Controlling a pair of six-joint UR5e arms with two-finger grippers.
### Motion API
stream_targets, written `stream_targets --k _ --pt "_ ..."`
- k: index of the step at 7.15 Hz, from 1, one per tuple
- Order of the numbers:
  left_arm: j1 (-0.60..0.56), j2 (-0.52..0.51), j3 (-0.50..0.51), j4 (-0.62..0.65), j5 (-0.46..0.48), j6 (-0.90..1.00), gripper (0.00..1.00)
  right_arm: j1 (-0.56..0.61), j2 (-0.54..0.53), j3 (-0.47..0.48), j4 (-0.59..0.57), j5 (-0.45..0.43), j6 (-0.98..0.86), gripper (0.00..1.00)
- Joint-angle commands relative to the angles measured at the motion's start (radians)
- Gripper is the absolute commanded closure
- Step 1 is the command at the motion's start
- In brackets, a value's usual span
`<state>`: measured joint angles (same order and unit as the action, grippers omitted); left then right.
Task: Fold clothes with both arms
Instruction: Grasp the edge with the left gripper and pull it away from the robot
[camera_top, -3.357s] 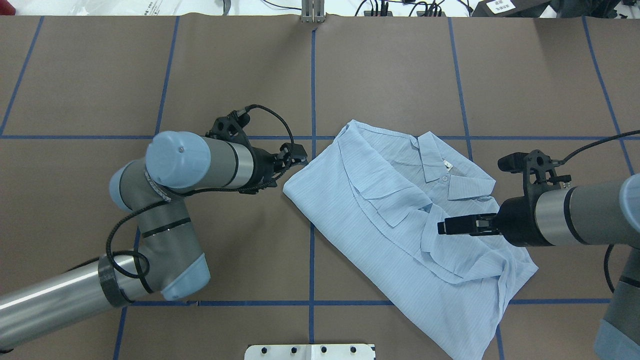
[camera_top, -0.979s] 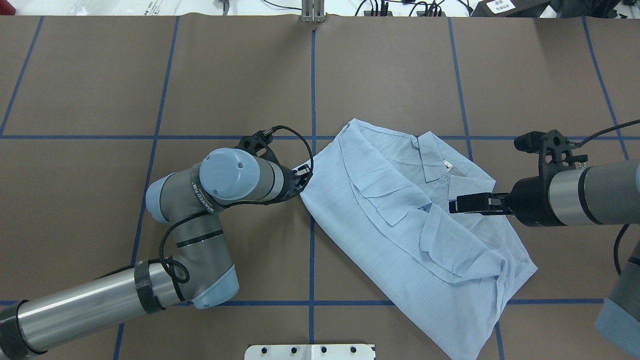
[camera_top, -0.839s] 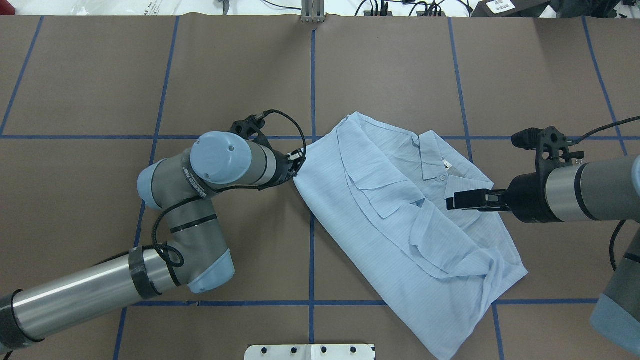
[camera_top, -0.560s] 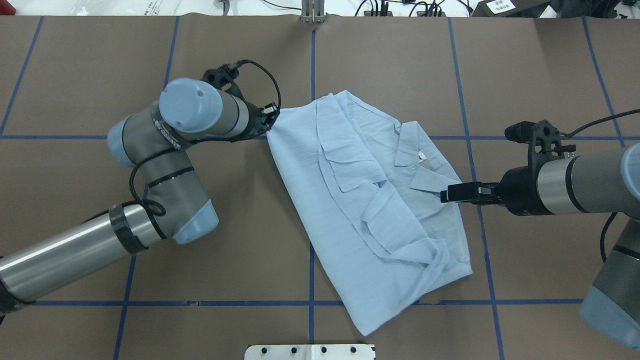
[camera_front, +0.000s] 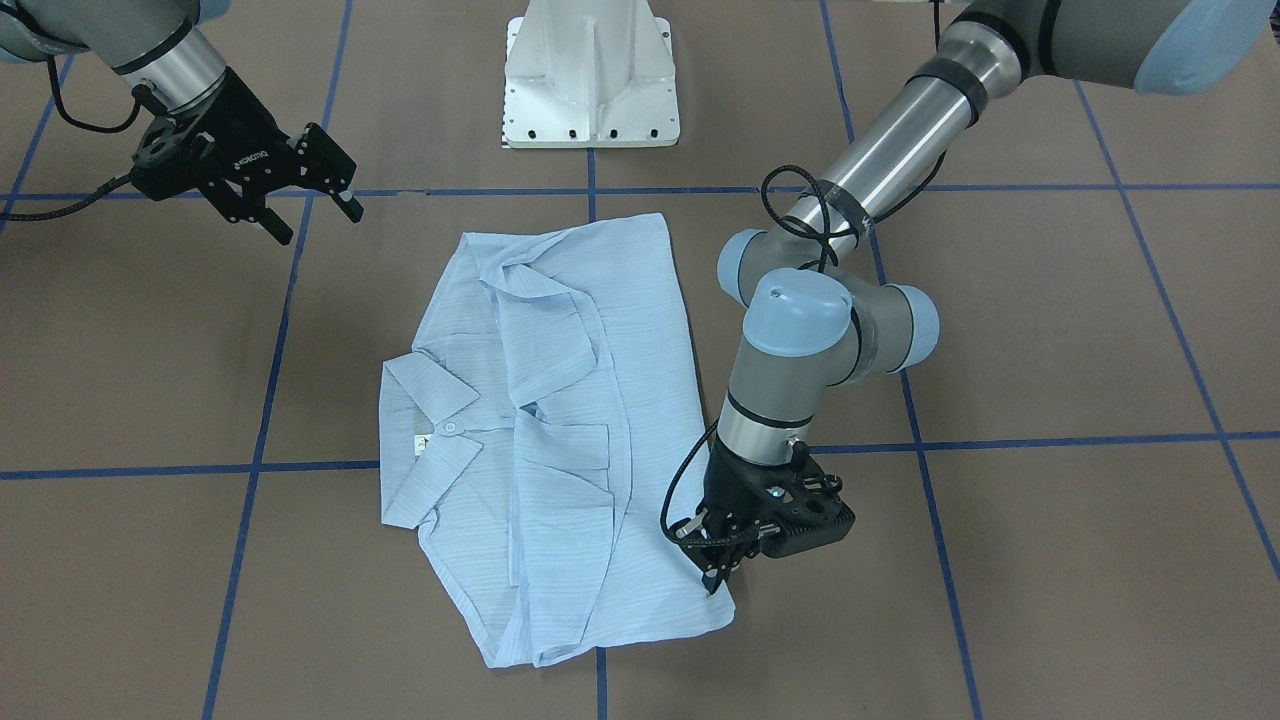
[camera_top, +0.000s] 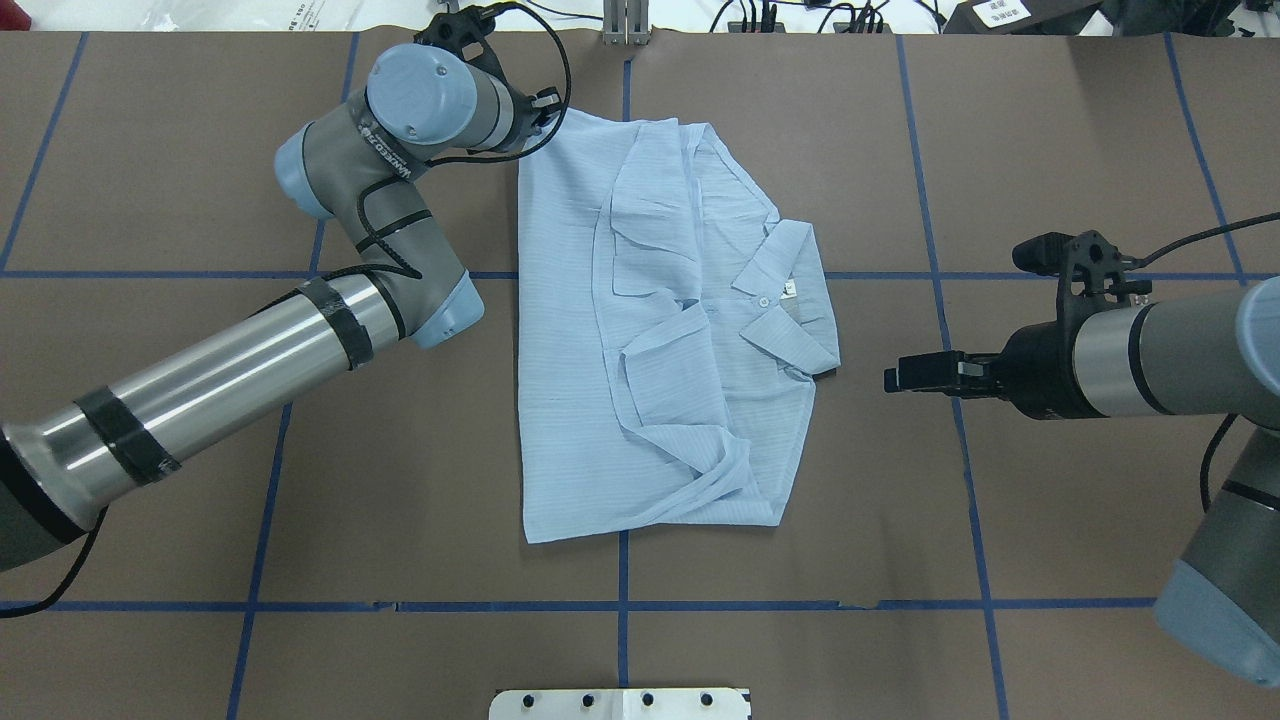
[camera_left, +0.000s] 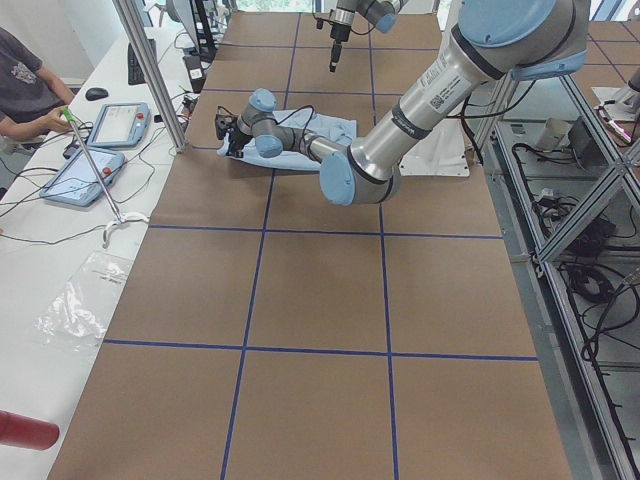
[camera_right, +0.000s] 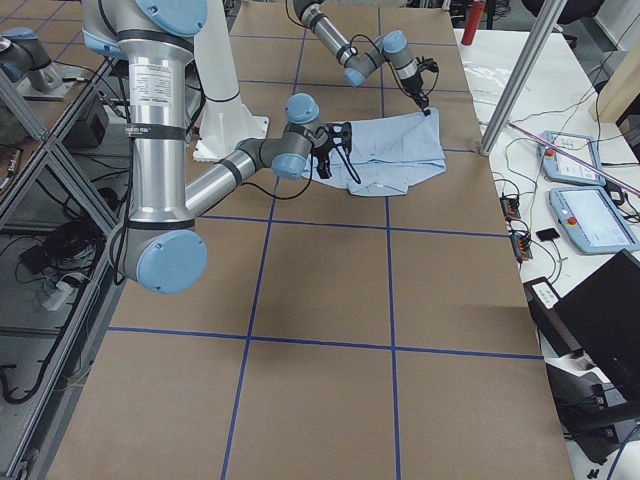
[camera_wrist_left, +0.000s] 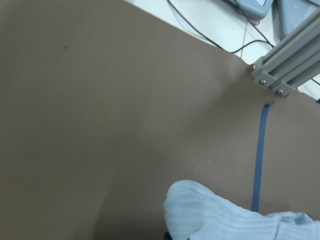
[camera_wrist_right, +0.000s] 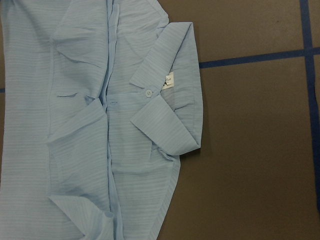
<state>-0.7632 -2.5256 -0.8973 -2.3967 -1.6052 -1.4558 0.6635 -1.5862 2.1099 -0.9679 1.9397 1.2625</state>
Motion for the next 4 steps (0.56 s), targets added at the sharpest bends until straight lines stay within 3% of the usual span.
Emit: stream_targets --k 1,2,3,4 --pt "-0.001 -0.019 0.073 -0.038 0.065 0.041 1.0 0.002 0.0 -0.007 -0.002 -0.001 0.0 0.0" --pt "-0.001 -0.019 0.074 -0.038 0.07 0.043 0.39 0.002 0.0 -0.008 -0.002 -0.002 0.002 0.0" --pt "0.004 -0.021 0.063 -0.038 0.094 0.066 0.0 -0.001 0.002 -0.01 -0.003 -0.022 0.0 0.0" --pt "-0.004 -0.019 0.035 -0.038 0.085 0.086 0.0 -0.001 0.041 -0.04 -0.005 -0.024 0.0 0.0"
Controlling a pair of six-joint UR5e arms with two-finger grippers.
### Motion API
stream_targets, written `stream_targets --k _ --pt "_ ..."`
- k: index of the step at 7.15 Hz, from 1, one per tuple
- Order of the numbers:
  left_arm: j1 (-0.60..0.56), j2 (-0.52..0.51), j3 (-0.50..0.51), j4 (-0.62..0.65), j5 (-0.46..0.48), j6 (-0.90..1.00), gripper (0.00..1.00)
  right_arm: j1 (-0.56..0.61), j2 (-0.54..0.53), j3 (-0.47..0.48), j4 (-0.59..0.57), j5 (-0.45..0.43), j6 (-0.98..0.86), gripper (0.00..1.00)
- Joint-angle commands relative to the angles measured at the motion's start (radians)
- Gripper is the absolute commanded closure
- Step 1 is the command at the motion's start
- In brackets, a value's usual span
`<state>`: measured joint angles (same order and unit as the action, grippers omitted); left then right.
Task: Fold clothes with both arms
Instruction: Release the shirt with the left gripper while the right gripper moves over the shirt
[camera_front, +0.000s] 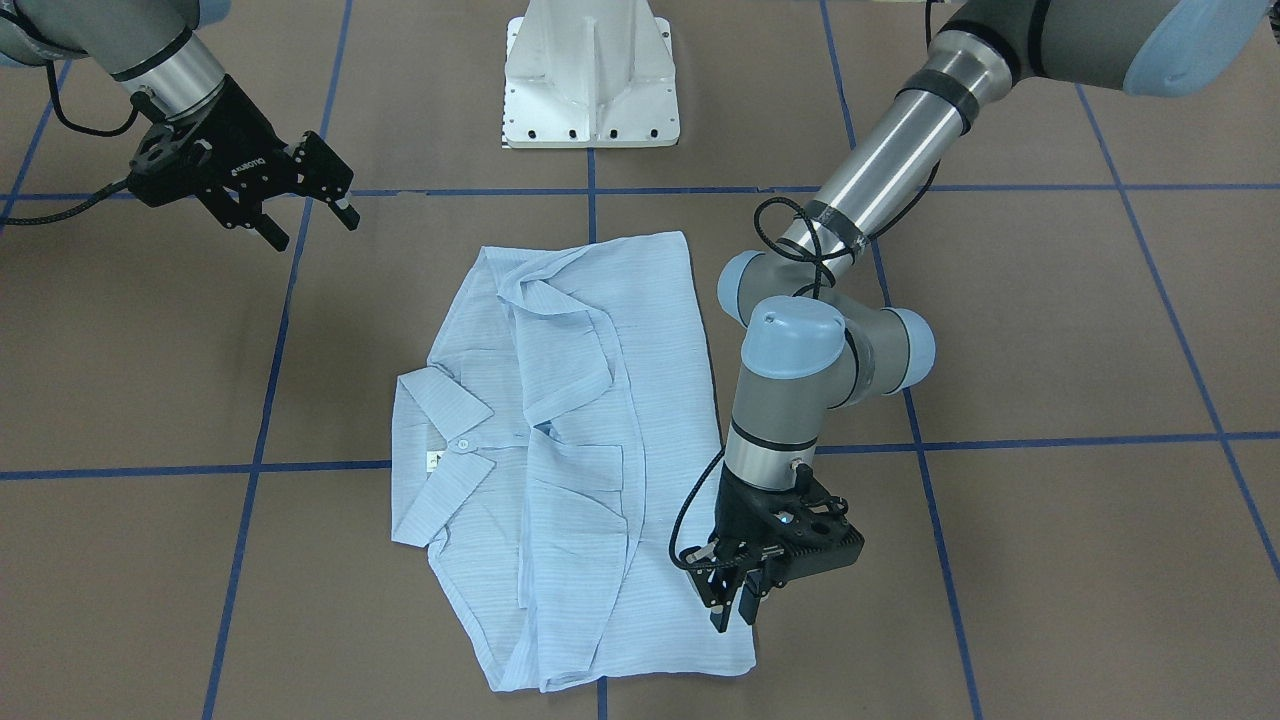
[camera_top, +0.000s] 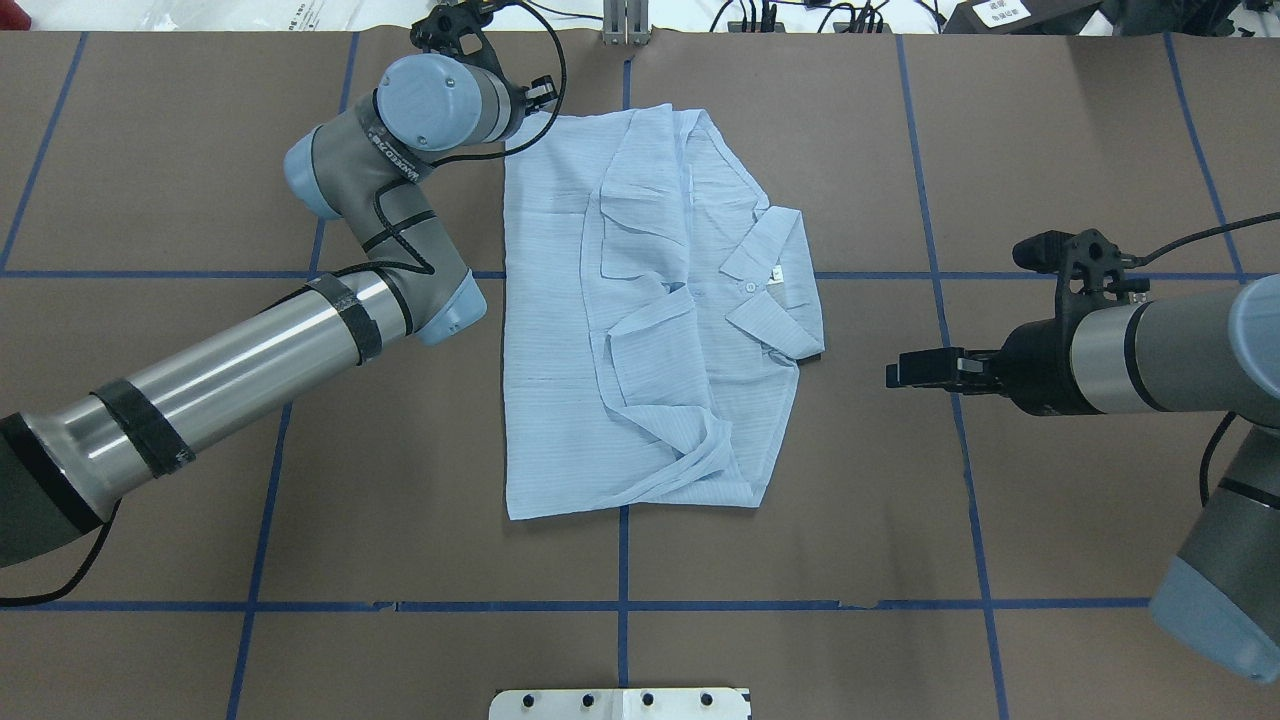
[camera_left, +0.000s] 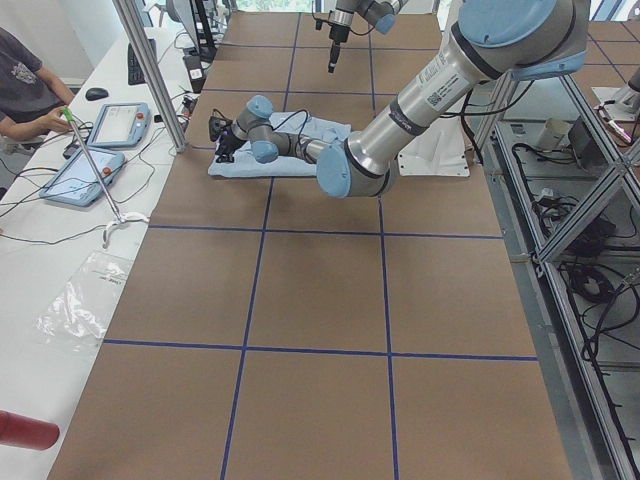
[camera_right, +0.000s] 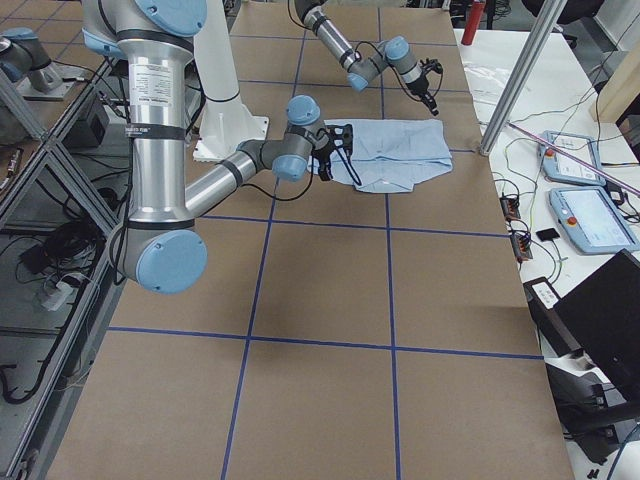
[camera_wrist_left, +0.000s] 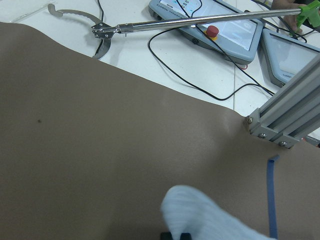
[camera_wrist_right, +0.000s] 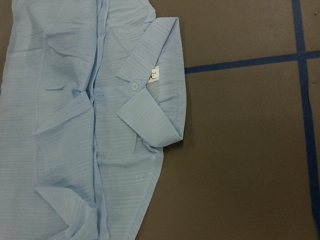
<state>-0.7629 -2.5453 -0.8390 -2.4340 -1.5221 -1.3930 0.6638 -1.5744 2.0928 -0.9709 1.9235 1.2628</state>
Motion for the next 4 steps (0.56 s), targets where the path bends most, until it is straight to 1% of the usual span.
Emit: stream_targets --k 1,2,3,4 --pt "-0.018 0.044 -0.105 0.013 -0.028 0.085 0.0 -0.003 0.101 -0.067 -0.011 -0.017 -0.002 0.0" --pt "-0.027 0.15 -0.226 0.016 -0.099 0.094 0.0 -0.012 0.173 -0.094 -0.072 -0.027 -0.002 0.0" --pt "-0.032 0.246 -0.344 0.016 -0.159 0.094 0.0 -0.018 0.301 -0.109 -0.236 -0.049 -0.02 0.0" --pt "-0.033 0.357 -0.48 0.02 -0.193 0.095 0.0 -0.033 0.432 -0.135 -0.409 -0.091 -0.095 0.0"
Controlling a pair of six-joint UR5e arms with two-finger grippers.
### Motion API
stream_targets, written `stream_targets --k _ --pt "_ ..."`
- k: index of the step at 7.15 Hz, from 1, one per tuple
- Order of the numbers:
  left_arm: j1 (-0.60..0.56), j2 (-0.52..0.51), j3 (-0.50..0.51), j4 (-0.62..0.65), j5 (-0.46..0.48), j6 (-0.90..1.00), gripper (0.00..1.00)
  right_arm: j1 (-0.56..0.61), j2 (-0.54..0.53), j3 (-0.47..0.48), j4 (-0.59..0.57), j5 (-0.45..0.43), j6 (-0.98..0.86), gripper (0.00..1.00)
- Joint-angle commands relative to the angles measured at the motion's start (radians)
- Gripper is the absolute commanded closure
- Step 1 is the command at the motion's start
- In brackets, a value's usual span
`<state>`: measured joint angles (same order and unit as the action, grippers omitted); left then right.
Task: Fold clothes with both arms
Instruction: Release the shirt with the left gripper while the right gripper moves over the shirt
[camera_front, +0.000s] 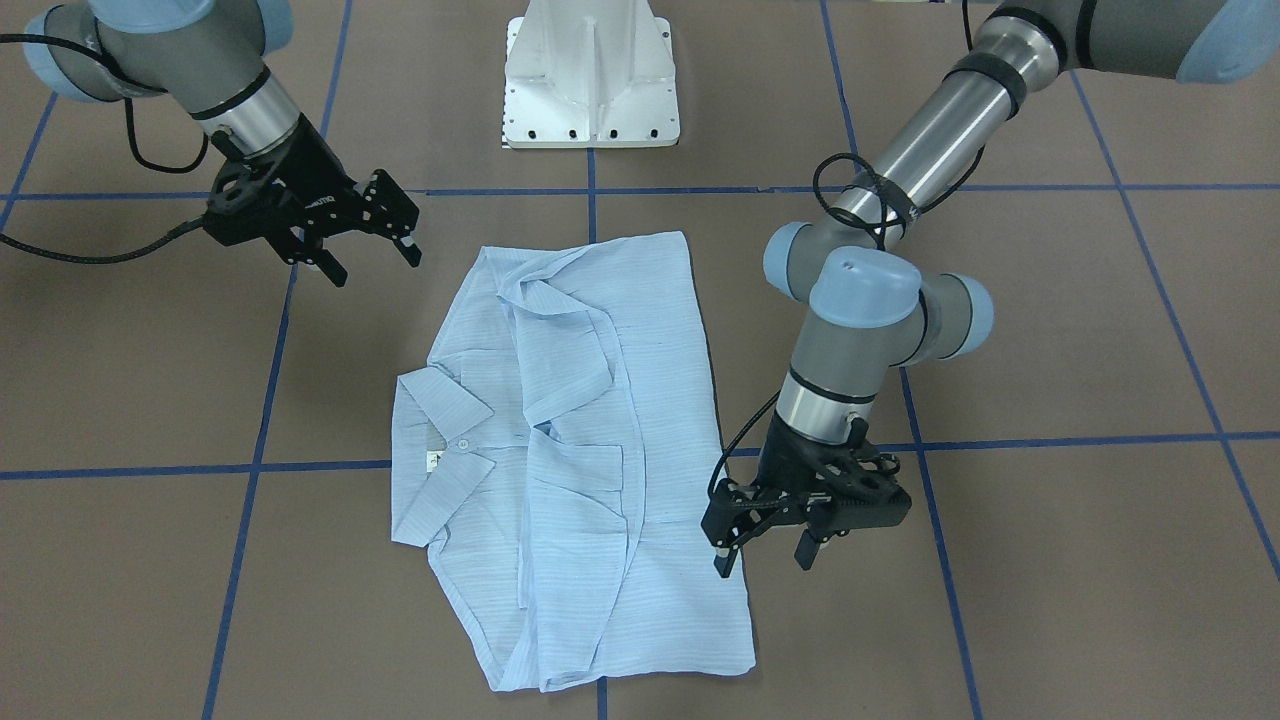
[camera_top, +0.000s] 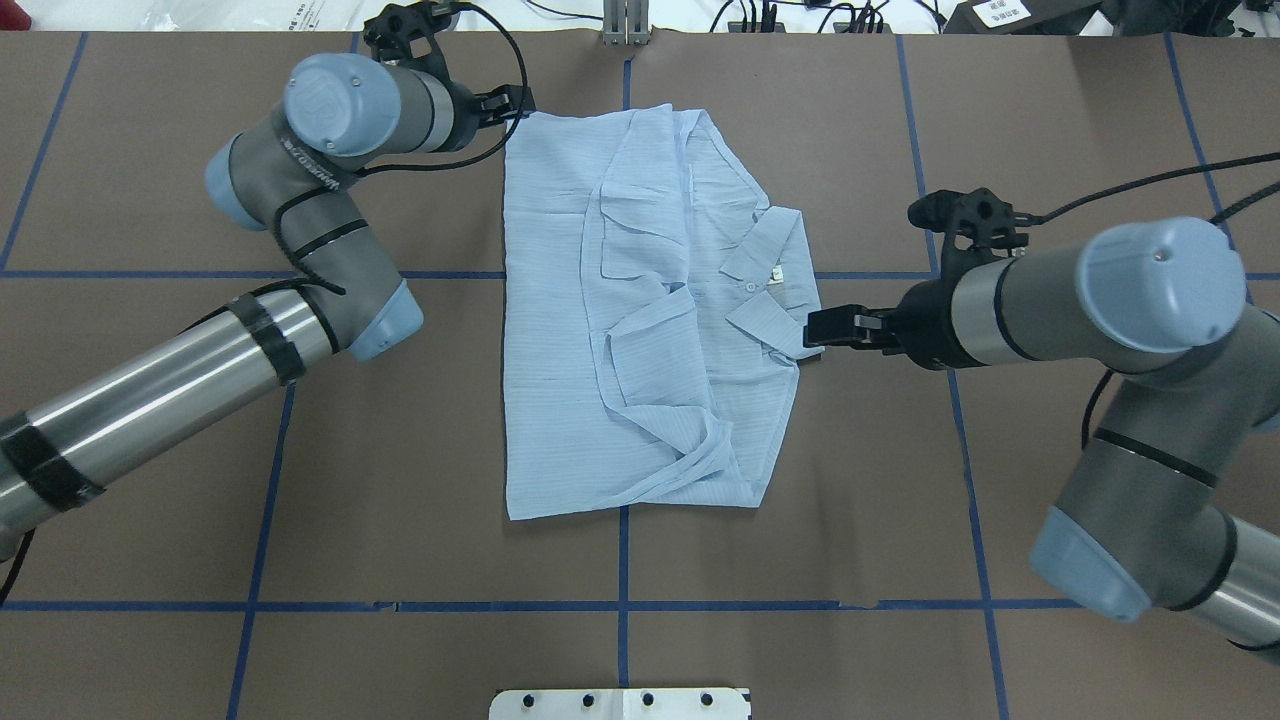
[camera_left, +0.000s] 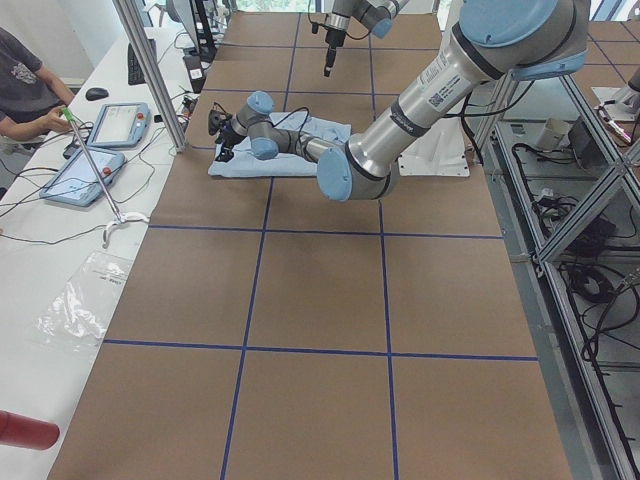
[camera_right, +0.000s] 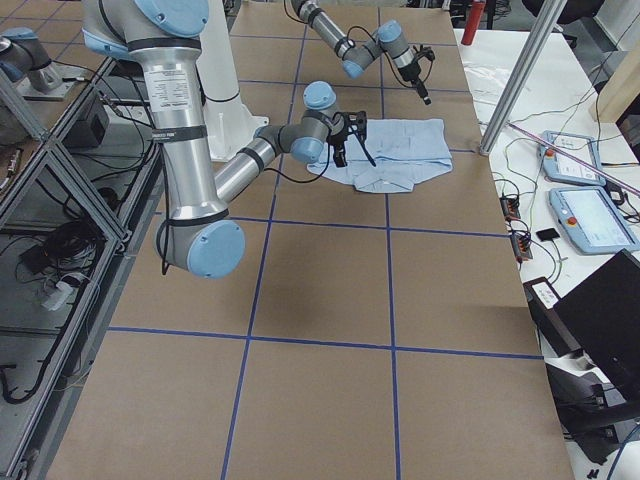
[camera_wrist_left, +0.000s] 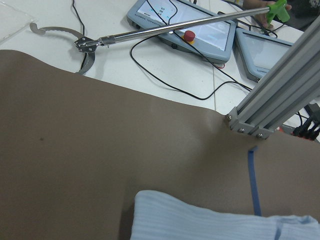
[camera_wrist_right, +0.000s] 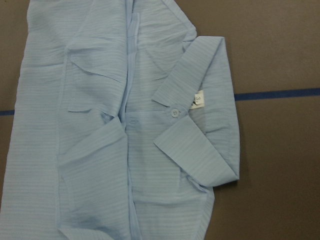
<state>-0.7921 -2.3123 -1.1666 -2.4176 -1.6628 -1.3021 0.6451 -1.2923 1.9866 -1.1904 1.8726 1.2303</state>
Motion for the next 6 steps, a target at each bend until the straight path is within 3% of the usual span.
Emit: stream_targets --k 1,3,6 --pt "-0.007 0.228 -0.28 0.005 -0.101 0.004 0.0 -0.027 0.23 -0.092 -0.252 -0.084 -0.118 0.0" --pt "-0.01 0.356 -0.418 0.003 -0.146 0.004 0.0 -0.076 0.389 -0.285 -0.252 -0.169 -0.141 0.0" --pt "-0.01 0.364 -0.417 0.002 -0.146 0.004 0.0 -0.168 0.582 -0.544 -0.248 -0.332 -0.245 0.0"
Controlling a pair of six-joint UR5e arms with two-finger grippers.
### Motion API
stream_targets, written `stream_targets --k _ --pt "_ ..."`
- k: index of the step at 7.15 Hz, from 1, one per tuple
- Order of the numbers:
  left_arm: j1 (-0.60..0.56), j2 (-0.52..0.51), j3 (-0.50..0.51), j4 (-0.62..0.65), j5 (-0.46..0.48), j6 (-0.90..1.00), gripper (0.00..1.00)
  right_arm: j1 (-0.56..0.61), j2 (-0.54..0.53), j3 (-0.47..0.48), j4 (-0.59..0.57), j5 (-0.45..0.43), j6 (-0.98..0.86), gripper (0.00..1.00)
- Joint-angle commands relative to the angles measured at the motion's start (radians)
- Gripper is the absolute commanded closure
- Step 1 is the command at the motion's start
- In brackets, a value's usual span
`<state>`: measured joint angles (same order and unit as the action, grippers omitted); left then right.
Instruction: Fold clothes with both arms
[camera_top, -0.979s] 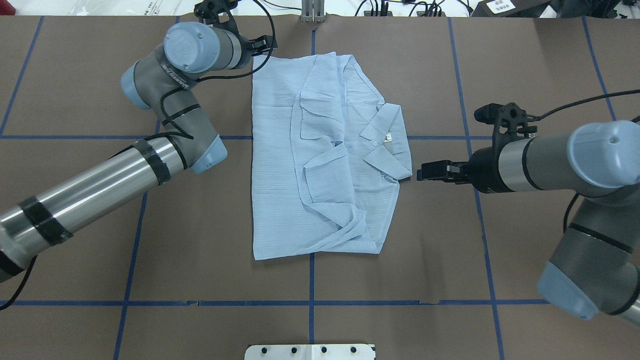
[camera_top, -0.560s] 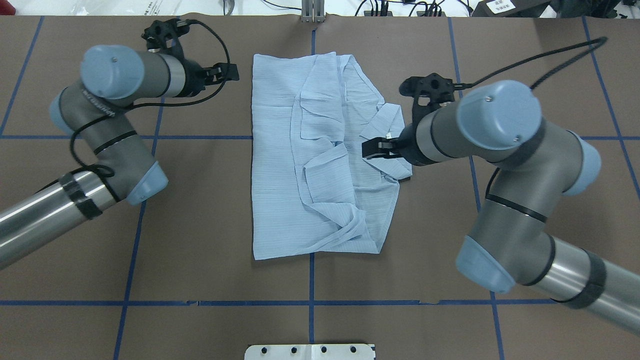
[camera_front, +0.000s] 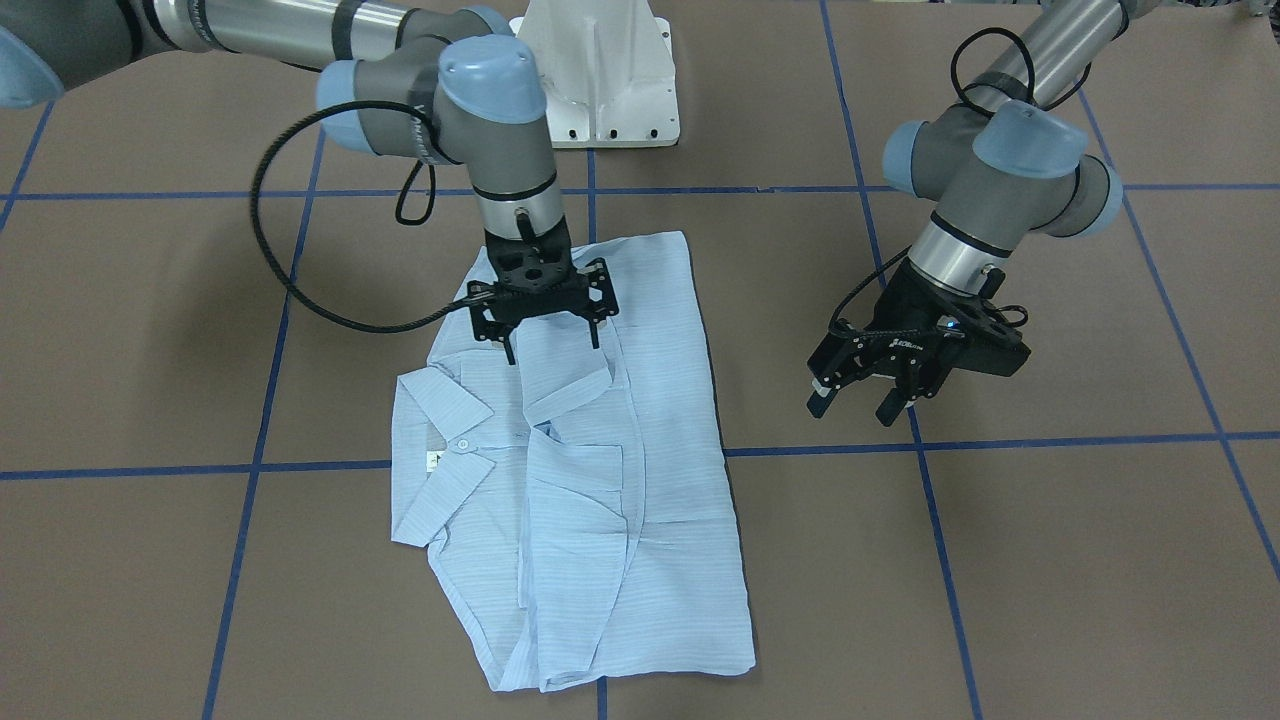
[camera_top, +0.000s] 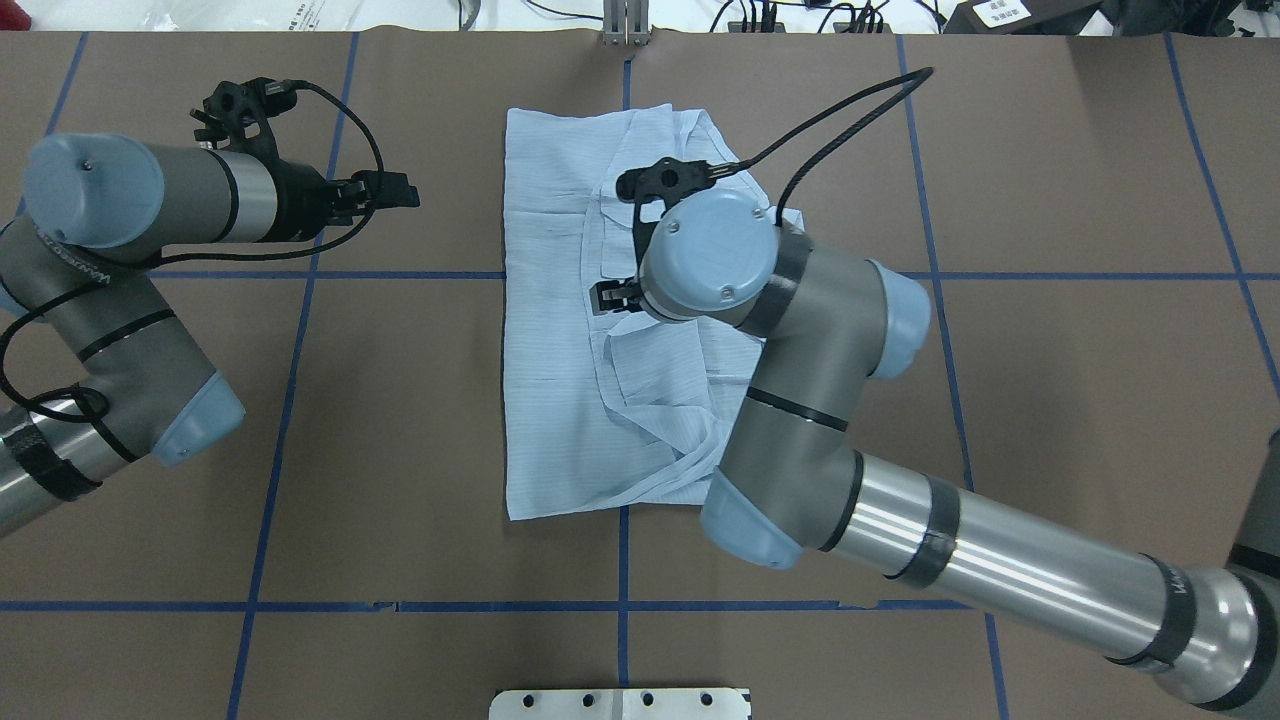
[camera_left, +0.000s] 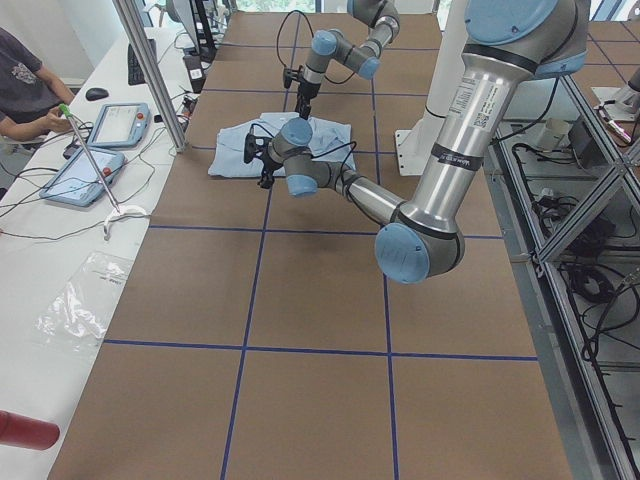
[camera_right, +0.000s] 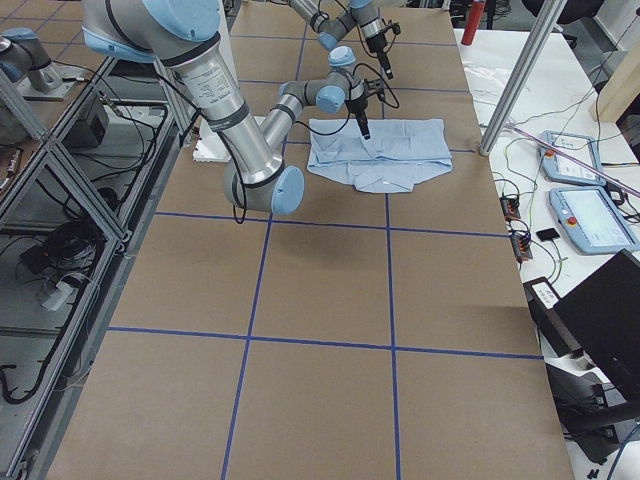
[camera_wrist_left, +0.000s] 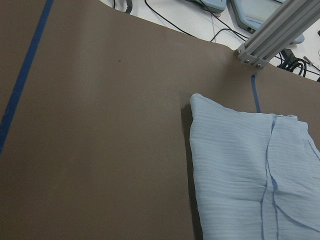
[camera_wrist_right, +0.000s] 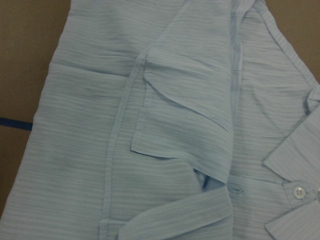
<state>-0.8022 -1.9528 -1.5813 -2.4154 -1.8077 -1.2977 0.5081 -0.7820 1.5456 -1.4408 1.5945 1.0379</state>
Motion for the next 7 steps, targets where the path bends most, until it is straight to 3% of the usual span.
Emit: stream_targets --k 1,3,5,7 --pt "0.0 0.005 0.001 -0.001 0.001 0.0 0.0 -0.04 0.12 -0.177 0.01 -0.062 -0.07 0.0" --pt "0.005 0.003 0.006 -0.001 0.001 0.0 0.0 -0.063 0.141 -0.228 0.037 -0.064 -0.076 0.08" --pt "0.006 0.0 0.007 -0.001 0.001 -0.002 0.0 -0.08 0.135 -0.24 0.037 -0.064 -0.079 0.29" --pt "0.008 -0.006 0.021 -0.007 0.004 -0.003 0.0 -0.082 0.125 -0.251 0.037 -0.067 -0.123 0.34"
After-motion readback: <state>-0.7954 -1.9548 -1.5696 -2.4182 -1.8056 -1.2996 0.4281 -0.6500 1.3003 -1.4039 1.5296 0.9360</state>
